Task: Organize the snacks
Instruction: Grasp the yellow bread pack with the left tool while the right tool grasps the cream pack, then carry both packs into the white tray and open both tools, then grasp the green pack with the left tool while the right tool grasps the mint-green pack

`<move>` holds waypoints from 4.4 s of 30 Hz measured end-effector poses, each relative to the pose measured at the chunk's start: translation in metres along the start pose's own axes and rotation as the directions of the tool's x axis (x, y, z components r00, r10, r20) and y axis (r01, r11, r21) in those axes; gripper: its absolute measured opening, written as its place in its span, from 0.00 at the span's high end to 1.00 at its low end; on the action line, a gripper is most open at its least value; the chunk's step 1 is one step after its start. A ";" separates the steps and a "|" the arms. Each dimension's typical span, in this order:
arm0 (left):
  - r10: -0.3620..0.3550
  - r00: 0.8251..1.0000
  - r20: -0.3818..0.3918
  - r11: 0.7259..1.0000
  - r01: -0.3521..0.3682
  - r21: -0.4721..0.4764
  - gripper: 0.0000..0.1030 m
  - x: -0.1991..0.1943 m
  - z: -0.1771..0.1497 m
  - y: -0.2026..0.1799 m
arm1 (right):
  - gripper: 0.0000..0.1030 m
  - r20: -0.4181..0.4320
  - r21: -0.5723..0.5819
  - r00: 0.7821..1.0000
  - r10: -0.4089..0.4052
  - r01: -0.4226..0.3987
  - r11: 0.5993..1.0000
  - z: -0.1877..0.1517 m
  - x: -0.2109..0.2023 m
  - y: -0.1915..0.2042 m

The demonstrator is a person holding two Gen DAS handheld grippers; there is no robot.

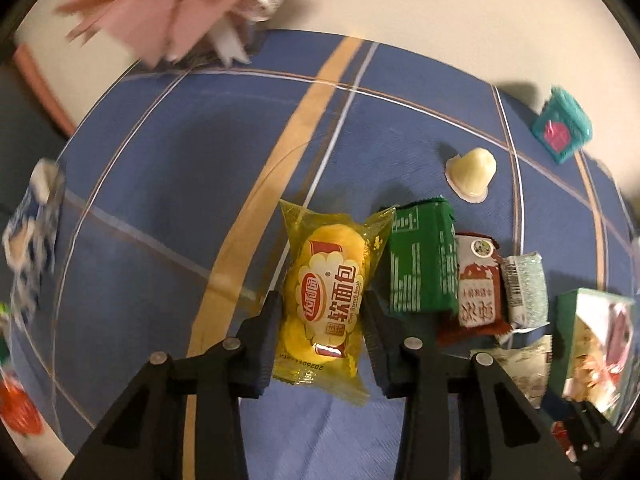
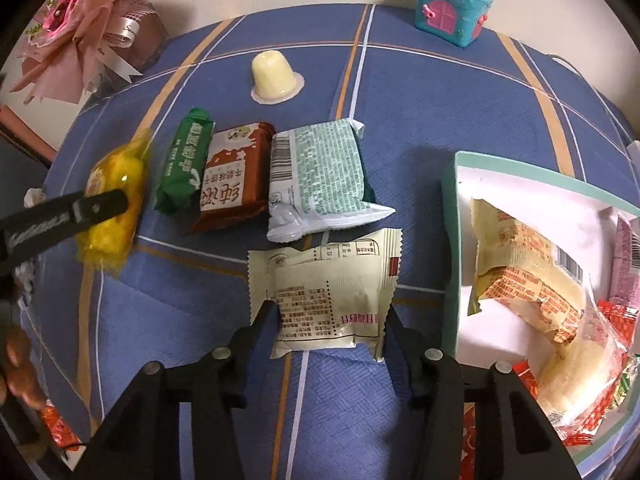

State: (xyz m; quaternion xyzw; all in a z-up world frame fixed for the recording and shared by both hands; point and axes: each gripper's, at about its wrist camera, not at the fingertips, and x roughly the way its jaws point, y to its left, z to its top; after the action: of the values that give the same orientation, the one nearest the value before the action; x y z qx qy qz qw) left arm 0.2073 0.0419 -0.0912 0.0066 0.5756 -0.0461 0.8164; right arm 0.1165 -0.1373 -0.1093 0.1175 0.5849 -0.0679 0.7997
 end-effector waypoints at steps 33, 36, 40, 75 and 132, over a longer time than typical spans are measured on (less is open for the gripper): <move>-0.001 1.000 -0.023 0.976 -0.004 -0.219 0.60 -0.009 -0.053 0.013 | 0.33 0.066 -0.080 0.992 -0.106 0.111 0.991 -0.031 0.015 0.032; -0.006 1.000 -0.021 0.977 0.001 -0.213 0.60 -0.010 -0.053 0.010 | 0.39 0.066 -0.078 0.993 -0.102 0.107 0.991 -0.028 0.010 0.029; -0.008 1.000 -0.008 0.980 0.006 -0.199 0.60 -0.016 -0.053 0.006 | 0.40 0.057 -0.073 0.994 -0.097 0.101 0.992 -0.023 0.003 0.026; -0.157 0.976 0.154 0.986 0.145 0.085 0.60 -0.100 -0.069 -0.117 | 0.40 0.182 0.192 0.979 -0.094 0.059 0.980 -0.015 -0.096 -0.094; 0.011 0.991 0.135 1.000 -0.008 -0.019 0.05 -0.073 -0.053 -0.090 | 0.00 0.189 0.307 0.970 -0.151 0.088 0.948 -0.029 -0.110 -0.161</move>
State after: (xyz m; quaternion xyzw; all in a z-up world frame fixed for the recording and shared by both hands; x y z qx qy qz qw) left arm 0.1253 -0.0389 -0.0365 -0.0011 0.5195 -0.0372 0.8536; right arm 0.0160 -0.2881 -0.0305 0.1922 0.4865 -0.2154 0.8246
